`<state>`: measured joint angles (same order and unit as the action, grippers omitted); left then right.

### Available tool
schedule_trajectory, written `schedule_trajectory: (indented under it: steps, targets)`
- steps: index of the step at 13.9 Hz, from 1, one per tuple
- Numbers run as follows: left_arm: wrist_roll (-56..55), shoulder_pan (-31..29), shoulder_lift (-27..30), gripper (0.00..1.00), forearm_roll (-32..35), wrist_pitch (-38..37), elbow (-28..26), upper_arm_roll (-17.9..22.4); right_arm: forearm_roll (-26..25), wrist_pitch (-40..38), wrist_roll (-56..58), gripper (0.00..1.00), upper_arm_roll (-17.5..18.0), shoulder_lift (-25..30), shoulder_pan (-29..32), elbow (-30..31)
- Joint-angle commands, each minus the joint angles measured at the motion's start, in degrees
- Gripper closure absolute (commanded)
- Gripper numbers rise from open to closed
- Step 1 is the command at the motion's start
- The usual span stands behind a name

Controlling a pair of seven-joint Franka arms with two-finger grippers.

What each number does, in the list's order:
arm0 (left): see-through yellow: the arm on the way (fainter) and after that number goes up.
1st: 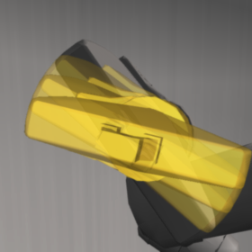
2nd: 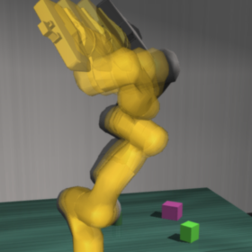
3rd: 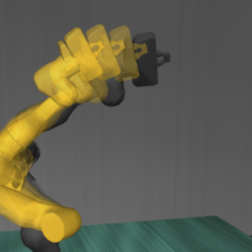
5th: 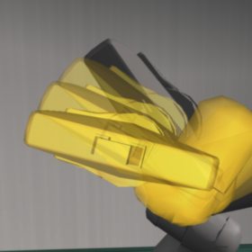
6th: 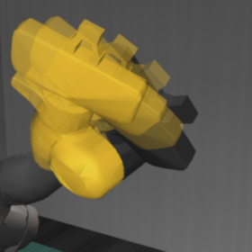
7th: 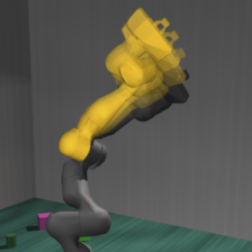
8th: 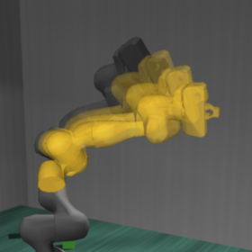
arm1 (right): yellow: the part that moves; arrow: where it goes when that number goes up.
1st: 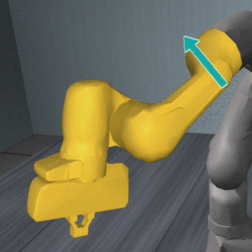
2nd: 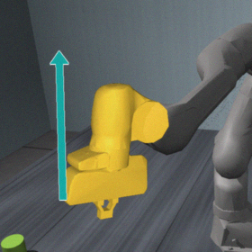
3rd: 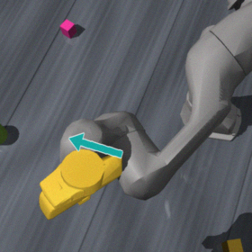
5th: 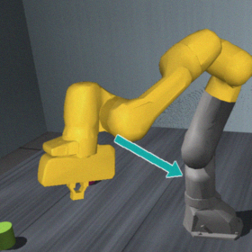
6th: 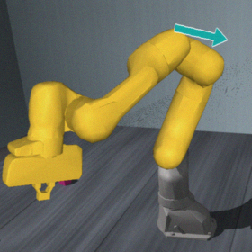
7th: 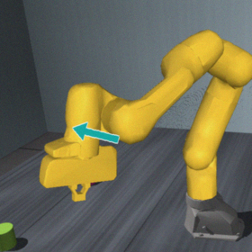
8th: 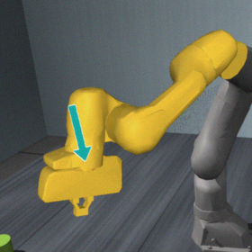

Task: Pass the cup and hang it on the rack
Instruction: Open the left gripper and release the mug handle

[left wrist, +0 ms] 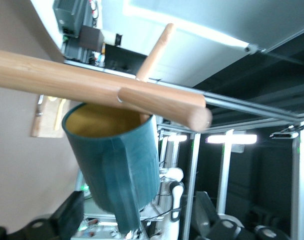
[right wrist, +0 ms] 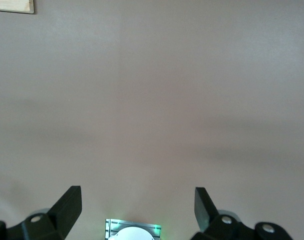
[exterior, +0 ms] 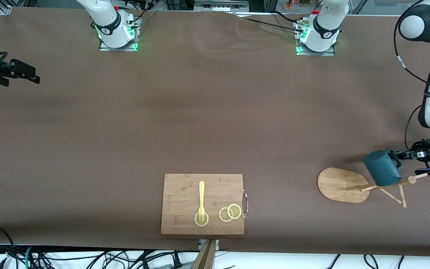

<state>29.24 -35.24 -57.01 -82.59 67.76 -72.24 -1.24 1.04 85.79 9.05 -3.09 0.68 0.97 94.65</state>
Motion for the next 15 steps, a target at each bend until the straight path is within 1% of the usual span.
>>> schedule_trajectory:
  steps: [1, 2, 4, 8, 10, 11, 12, 13, 14, 15]
  targets:
    - [11.0, -2.1, 3.6, 0.00, 10.6, -0.9, 0.8, 1.0, 0.9, -1.0, -0.2, 0.00, 0.1, -0.2, 0.3, -0.9]
    - [14.8, -2.2, 4.5, 0.00, 12.8, -0.6, 0.3, 1.0, 0.9, -1.0, -0.2, 0.00, 0.1, -0.2, 0.3, -0.9]
    - [15.6, -2.3, 7.6, 0.00, 18.0, -0.2, 0.5, 1.1, 0.9, -1.0, -0.3, 0.00, 0.0, -0.2, 0.3, -0.8]
    - [15.6, -1.5, 19.2, 0.00, 31.2, 2.6, -0.6, 1.0, 0.9, -1.0, -0.2, 0.00, 0.0, -0.2, 0.3, -0.8]
    - [15.9, 0.2, 26.4, 0.00, 37.6, 3.3, -4.7, 1.0, 0.9, -1.1, -0.2, 0.00, 0.0, -0.2, 0.3, -0.8]
    - [15.8, 2.4, 30.4, 0.00, 40.4, 4.8, -6.5, 1.1, 0.9, -1.1, -0.3, 0.00, 0.0, -0.2, 0.3, -0.8]
    - [15.6, 5.1, 34.7, 0.00, 43.7, 6.7, -7.8, 2.5, 0.9, -1.1, -0.3, 0.00, 0.0, -0.2, 0.3, -0.8]
    - [15.1, 9.4, 38.9, 0.00, 46.7, 7.4, -9.7, 4.6, 0.9, -1.1, -0.3, 0.00, 0.0, -0.2, 0.3, -0.8]
    - [14.4, 13.8, 43.1, 0.00, 48.6, 8.9, -11.9, 7.3, 0.9, -1.1, -0.3, 0.00, -0.1, -0.2, 0.4, -0.8]
    - [12.9, 18.0, 46.9, 0.00, 50.9, 11.1, -14.0, 9.1, 0.9, -1.1, -0.3, 0.00, -0.1, -0.2, 0.4, -0.8]
